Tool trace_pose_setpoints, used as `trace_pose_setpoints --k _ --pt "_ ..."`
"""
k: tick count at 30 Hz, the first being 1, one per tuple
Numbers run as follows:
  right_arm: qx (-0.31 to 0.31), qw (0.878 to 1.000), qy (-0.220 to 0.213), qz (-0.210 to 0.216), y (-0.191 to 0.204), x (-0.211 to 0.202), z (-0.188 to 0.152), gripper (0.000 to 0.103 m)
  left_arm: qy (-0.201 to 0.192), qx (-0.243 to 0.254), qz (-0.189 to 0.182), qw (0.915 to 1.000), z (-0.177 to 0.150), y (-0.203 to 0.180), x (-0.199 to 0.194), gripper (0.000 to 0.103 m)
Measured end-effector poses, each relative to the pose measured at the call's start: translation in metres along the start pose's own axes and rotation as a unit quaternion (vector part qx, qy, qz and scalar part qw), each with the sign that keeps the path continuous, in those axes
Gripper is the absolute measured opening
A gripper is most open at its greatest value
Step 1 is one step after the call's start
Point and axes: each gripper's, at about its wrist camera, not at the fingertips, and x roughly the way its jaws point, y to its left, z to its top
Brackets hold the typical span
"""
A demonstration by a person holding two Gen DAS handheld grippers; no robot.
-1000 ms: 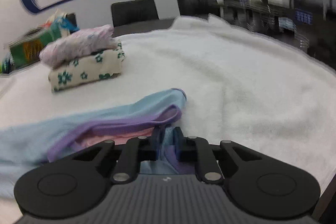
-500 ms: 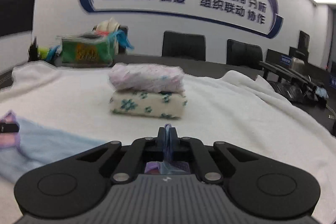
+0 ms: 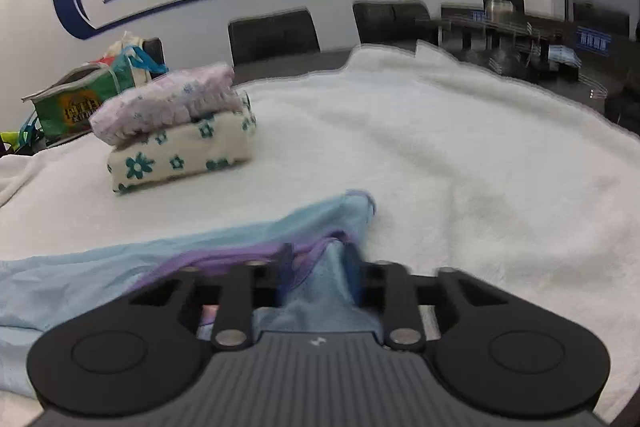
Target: Fold clothes
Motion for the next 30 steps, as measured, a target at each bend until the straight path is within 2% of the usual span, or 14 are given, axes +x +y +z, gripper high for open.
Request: trace_pose_setpoints --k 7,9,11,12,14,15,16,19,21,24,28,30 --pt "-0.034 0.999 -0.023 0.008 0.016 -0.011 0.004 0.004 -0.002 0.0 0.0 1.0 0.001 0.001 -0.001 0.069" --pt "-0.037 0.999 -0.008 -0.006 0.021 -0.009 0.008 0.006 -0.002 0.0 0.0 1.0 0.001 0.001 -0.001 0.069" --pt "-0.026 0.999 0.007 -0.037 0.018 0.003 0.011 0.023 -0.002 0.0 0.0 1.0 0.0 0.001 -0.001 0.069" --pt "-0.023 0.998 0.019 -0.056 0.014 0.011 0.011 0.04 -0.002 0.0 0.0 1.0 0.0 0.001 -0.001 0.069" --pt "-0.018 0.998 0.035 -0.048 0.007 0.019 0.005 0.039 -0.001 0.0 0.001 1.0 0.001 0.001 0.0 0.069" --pt "-0.016 0.998 0.043 -0.036 0.006 0.023 0.002 0.032 0.0 0.0 0.001 1.0 0.001 0.001 0.0 0.069" --pt "-0.013 0.998 0.052 -0.023 0.004 0.027 -0.001 0.015 0.0 0.0 0.002 1.0 0.001 0.001 0.0 0.069" --pt "-0.023 0.998 0.046 -0.022 0.004 0.025 -0.003 0.007 -0.003 0.0 0.003 1.0 0.0 0.001 -0.001 0.07" --pt "-0.03 0.999 0.028 -0.02 0.007 0.019 -0.004 0.007 -0.005 0.001 0.003 1.0 0.0 0.0 -0.002 0.07" --pt "-0.056 0.998 -0.028 -0.004 0.019 -0.008 0.001 0.006 -0.016 -0.001 0.003 0.9999 0.0 0.002 -0.005 0.07" --pt "-0.129 0.987 -0.078 0.059 0.073 -0.044 0.012 0.006 -0.059 -0.015 0.004 0.9982 0.001 0.005 -0.02 0.07" --pt "-0.176 0.975 -0.073 0.112 0.116 -0.05 0.008 0.006 -0.07 -0.03 0.005 0.9971 0.002 0.009 -0.029 0.07"
